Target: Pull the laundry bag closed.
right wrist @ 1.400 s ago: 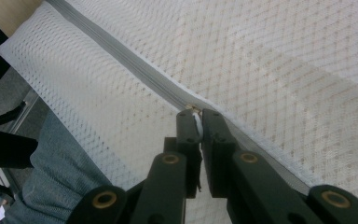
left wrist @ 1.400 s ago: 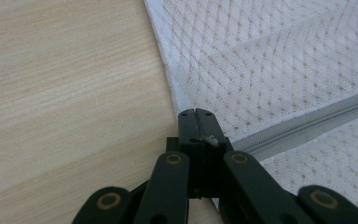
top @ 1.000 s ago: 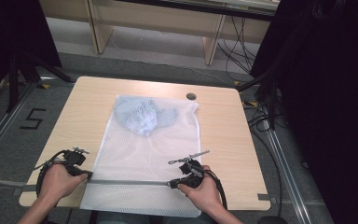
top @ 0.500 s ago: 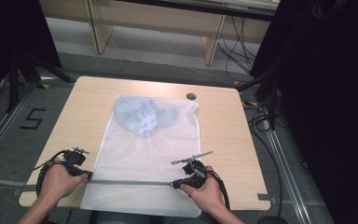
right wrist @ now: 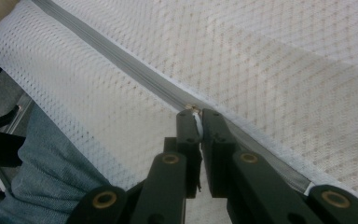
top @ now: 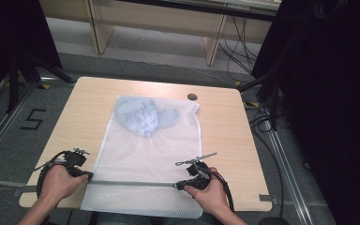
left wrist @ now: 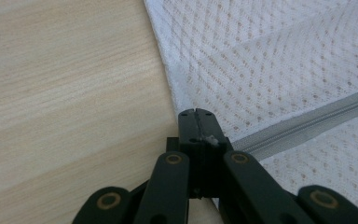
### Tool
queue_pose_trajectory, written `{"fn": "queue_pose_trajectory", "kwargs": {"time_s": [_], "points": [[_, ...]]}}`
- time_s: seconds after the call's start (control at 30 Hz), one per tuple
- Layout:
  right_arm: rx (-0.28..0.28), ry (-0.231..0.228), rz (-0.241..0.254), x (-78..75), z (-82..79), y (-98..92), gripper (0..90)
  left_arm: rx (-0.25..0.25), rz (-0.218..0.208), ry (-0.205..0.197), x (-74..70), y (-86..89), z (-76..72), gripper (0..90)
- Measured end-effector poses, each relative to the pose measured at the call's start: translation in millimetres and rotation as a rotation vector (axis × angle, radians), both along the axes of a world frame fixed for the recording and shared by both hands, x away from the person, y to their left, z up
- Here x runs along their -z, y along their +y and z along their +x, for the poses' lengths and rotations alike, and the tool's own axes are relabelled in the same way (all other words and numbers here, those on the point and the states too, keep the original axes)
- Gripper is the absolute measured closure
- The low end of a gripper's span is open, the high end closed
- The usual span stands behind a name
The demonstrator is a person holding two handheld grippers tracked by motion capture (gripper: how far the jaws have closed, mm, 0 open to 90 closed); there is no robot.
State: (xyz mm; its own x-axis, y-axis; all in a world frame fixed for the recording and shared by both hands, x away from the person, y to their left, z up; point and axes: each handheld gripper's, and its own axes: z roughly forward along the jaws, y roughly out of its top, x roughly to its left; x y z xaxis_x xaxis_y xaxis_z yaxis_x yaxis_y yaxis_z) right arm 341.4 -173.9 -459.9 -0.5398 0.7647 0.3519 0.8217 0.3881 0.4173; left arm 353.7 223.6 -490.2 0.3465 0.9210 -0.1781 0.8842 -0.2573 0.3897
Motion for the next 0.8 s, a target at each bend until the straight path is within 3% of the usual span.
{"fn": "queue_pose_trajectory", "kwargs": {"time_s": [0.13, 0.27, 0.3, 0.37, 0.67, 0.8], "points": [[0.004, -0.005, 0.003, 1.7, -0.3, -2.8, 87.0, 0.0, 0.0, 0.0, 0.0, 0.1, 0.0, 90.0], [0.019, 0.019, 0.001, 1.4, -1.8, -4.6, 87.0, -0.009, -0.007, -0.009, 0.5, -1.0, -0.4, 90.0], [-0.006, -0.011, 0.001, 3.0, -0.1, -6.9, 87.0, -0.01, -0.006, -0.008, 0.4, -1.1, -0.4, 90.0], [0.011, 0.015, -0.006, 1.8, -1.3, -7.7, 87.0, -0.01, -0.006, -0.007, 0.4, -1.1, -0.4, 90.0], [0.018, 0.007, -0.009, 3.0, -1.2, -12.7, 87.0, -0.01, -0.005, -0.008, 0.4, -1.3, -0.5, 90.0], [0.04, 0.029, 0.0, 2.5, -2.8, -14.2, 87.0, -0.01, -0.005, -0.008, 0.4, -1.3, -0.5, 90.0]]}}
